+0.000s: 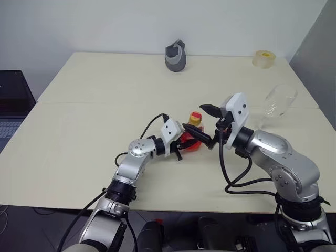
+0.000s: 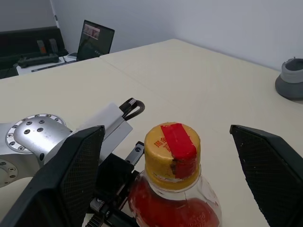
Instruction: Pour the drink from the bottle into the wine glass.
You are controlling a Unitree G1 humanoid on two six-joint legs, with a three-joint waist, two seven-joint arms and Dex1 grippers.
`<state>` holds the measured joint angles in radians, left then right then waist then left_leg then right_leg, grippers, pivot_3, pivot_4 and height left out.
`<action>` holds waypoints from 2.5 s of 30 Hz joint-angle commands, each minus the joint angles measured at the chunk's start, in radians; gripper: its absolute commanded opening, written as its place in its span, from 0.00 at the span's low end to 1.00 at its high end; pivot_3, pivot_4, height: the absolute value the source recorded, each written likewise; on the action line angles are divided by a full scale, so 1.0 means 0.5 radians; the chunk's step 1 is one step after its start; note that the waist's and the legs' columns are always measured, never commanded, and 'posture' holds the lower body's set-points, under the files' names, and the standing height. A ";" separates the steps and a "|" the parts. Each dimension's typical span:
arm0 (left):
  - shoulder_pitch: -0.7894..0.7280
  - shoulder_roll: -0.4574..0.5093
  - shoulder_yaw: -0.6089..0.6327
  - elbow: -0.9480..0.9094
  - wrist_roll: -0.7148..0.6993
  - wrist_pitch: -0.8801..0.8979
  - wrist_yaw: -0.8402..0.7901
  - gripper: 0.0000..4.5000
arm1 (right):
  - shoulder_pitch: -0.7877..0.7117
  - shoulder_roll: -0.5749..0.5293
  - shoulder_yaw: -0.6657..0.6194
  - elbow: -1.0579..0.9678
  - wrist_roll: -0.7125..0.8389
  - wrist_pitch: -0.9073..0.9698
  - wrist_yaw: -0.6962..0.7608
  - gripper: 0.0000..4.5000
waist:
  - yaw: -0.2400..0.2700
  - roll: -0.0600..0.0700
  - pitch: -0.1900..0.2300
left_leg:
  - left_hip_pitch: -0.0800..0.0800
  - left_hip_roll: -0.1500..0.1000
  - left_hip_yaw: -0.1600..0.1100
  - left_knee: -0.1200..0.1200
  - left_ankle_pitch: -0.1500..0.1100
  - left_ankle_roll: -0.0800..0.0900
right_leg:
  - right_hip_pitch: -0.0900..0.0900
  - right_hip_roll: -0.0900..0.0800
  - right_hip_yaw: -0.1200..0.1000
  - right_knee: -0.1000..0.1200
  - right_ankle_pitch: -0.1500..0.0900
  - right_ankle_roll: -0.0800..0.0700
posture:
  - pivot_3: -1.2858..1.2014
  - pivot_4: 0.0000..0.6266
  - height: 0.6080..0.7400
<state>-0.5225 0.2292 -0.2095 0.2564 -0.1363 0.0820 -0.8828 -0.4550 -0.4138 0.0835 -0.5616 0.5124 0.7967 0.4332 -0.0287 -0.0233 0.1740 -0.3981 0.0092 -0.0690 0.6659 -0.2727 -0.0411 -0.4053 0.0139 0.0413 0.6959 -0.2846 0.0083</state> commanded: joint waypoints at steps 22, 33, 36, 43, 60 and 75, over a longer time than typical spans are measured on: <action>-0.027 -0.010 0.012 -0.087 -0.036 -0.032 -0.007 0.19 | 0.029 0.187 -0.129 -0.050 0.210 -0.131 0.121 0.27 | 0.000 0.000 0.000 | 0.000 0.000 0.000 0.000 0.000 0.000 | 0.000 0.000 0.000 0.000 0.000 0.000 | 0.52 0.24 1.00; 0.009 0.002 0.006 -0.189 -0.156 0.065 -0.117 0.19 | 0.106 0.050 -0.077 -0.060 -0.150 -0.609 0.206 0.27 | 0.000 0.000 0.000 | 0.000 0.000 0.000 0.000 0.000 0.000 | 0.000 0.000 0.000 0.000 0.000 0.000 | 0.52 0.24 1.00; 0.011 0.012 0.002 -0.204 -0.187 0.096 -0.147 0.19 | 0.134 0.057 -0.118 -0.070 -0.166 -0.703 0.203 0.27 | -0.001 0.000 0.000 | 0.001 0.000 0.001 0.000 0.000 0.000 | 0.000 0.000 0.000 0.000 0.000 0.000 | 0.52 0.24 1.00; 0.008 0.014 -0.001 -0.211 -0.189 0.108 -0.192 0.18 | 0.229 0.050 -0.269 -0.182 0.214 -0.419 0.140 0.27 | 0.000 0.000 0.000 | 0.000 0.000 0.000 0.000 0.000 0.000 | 0.000 0.000 0.000 0.000 0.000 0.000 | 0.52 0.24 1.00; 0.004 0.168 -0.134 -0.358 -0.242 0.160 -0.531 0.18 | 1.190 -0.249 -0.504 0.309 -0.313 -0.916 0.157 0.27 | 0.000 0.000 0.000 | 0.005 0.001 0.012 -0.002 0.000 0.000 | 0.002 0.003 0.004 0.000 -0.001 0.001 | 0.52 0.24 1.00; 0.001 0.148 -0.042 -0.329 -0.240 0.164 -0.383 0.18 | 1.395 -0.348 -0.554 0.504 -0.235 -0.848 0.457 1.00 | 0.011 0.001 0.000 | 0.007 0.000 0.020 -0.003 0.000 0.000 | 0.003 0.004 0.007 0.000 -0.001 0.001 | 0.52 0.24 1.00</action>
<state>-0.5094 0.3093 -0.2696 0.1204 -0.2379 0.1722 -1.0998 0.2119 -0.5562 -0.1534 -0.2944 0.3803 0.3524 0.6337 -0.0233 -0.0230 0.1738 -0.3947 0.0091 -0.0591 0.6648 -0.2728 -0.0410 -0.4034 0.0157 0.0446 0.6957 -0.2851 0.0087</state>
